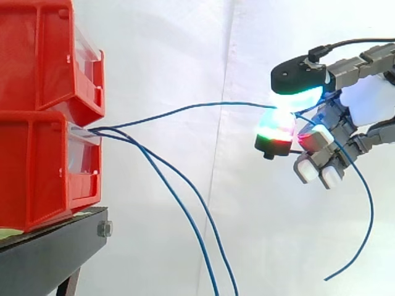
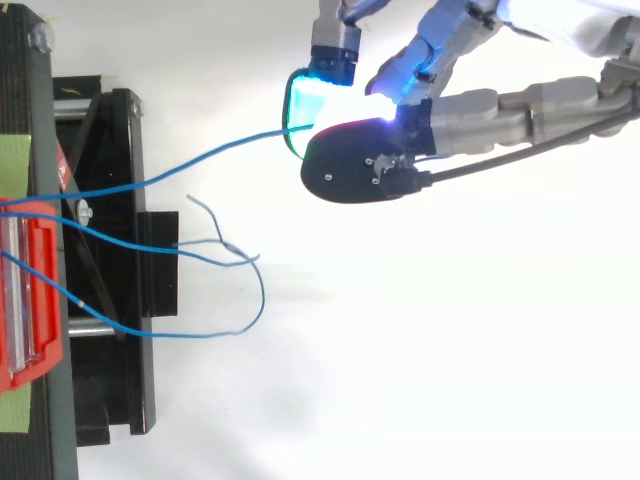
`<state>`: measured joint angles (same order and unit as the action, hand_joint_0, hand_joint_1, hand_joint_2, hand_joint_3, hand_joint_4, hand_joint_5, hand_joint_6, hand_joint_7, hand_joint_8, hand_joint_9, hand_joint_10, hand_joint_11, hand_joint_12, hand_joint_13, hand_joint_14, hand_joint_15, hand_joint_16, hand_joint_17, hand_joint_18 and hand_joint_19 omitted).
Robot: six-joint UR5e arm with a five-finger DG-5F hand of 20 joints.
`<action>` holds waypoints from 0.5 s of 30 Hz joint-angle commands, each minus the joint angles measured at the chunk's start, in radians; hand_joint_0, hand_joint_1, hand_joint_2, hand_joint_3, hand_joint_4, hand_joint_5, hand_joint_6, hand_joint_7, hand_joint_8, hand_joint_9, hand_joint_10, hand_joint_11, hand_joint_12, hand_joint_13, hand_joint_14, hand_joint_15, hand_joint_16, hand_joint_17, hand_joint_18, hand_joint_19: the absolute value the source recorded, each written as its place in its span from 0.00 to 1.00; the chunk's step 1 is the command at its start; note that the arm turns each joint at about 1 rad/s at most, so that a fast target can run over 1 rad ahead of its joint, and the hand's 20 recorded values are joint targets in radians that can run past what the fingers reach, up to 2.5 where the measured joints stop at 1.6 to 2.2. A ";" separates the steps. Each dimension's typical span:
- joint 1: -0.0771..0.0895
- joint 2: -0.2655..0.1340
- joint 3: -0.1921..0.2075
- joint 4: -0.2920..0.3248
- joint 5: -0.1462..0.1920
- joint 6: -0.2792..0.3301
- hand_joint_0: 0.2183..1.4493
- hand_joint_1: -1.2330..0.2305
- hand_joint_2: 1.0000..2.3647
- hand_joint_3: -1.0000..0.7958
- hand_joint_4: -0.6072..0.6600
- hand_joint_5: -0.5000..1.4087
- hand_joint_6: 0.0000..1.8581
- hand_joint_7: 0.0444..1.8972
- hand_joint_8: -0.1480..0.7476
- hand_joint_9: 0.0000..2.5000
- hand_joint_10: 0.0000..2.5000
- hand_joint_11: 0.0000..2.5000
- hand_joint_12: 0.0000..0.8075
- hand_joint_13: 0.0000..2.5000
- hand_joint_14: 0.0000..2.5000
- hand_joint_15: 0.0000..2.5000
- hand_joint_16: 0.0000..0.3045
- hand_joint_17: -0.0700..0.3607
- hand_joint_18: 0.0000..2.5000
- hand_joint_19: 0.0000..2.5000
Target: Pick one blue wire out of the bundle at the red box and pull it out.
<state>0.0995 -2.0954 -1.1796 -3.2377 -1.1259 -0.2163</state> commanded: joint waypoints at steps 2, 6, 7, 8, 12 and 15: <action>0.000 0.000 0.000 0.001 0.000 0.000 0.32 0.32 0.09 0.61 0.46 0.21 0.51 0.63 0.64 0.44 0.00 0.37 0.63 0.36 0.01 0.24 0.23 0.52 0.34 0.21; 0.000 0.000 0.000 0.001 0.001 0.000 0.32 0.32 0.09 0.61 0.47 0.21 0.51 0.63 0.64 0.44 0.00 0.37 0.63 0.36 0.01 0.24 0.22 0.52 0.34 0.22; 0.000 0.000 0.000 0.001 0.000 0.000 0.32 0.32 0.09 0.61 0.47 0.21 0.51 0.63 0.64 0.44 0.00 0.37 0.63 0.36 0.01 0.24 0.23 0.52 0.34 0.21; 0.000 0.000 0.000 -0.001 0.000 0.000 0.32 0.32 0.09 0.61 0.46 0.21 0.51 0.63 0.64 0.44 0.00 0.37 0.63 0.36 0.01 0.24 0.23 0.52 0.34 0.21; 0.000 0.000 0.000 0.001 0.000 -0.002 0.32 0.32 0.09 0.61 0.46 0.21 0.51 0.62 0.64 0.44 0.00 0.37 0.63 0.37 0.01 0.24 0.23 0.52 0.34 0.21; 0.000 0.000 0.000 -0.001 0.001 0.000 0.32 0.32 0.08 0.61 0.47 0.21 0.51 0.63 0.64 0.44 0.00 0.37 0.63 0.37 0.01 0.24 0.23 0.52 0.34 0.21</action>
<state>0.0996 -2.0954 -1.1796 -3.2375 -1.1254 -0.2170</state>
